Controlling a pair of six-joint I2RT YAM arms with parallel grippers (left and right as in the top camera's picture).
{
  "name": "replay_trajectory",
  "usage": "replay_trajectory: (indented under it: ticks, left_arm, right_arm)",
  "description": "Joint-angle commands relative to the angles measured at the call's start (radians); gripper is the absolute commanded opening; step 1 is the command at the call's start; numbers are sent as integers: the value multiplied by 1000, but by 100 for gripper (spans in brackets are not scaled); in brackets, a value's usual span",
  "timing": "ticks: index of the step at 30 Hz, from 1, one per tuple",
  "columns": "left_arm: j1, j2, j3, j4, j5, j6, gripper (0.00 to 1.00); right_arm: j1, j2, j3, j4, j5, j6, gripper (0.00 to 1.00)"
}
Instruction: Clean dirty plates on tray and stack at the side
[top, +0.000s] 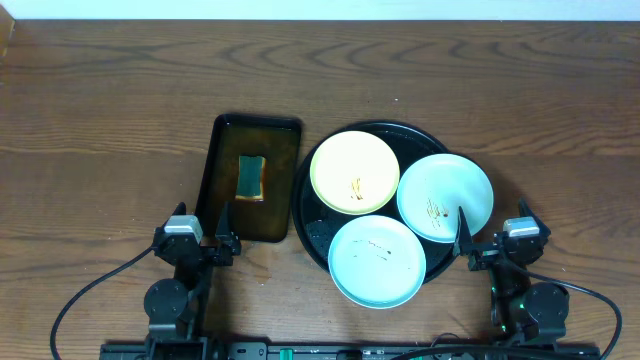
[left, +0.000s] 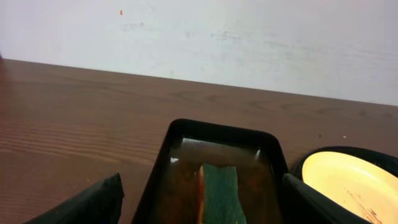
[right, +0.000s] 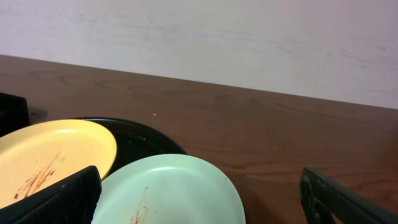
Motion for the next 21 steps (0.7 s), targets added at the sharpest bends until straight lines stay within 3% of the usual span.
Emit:
replay_trajectory:
  ticks: [1, 11, 21]
  left_arm:
    - [6, 5, -10, 4, 14, 14, 79]
    - [6, 5, -10, 280, -27, 13, 79]
    - [6, 8, -10, 343, -27, -41, 79]
  right_arm:
    - [5, -1, -3, -2, 2, 16, 99]
    - [5, -1, -3, -2, 2, 16, 99]
    - [5, -1, -3, -2, 2, 16, 99]
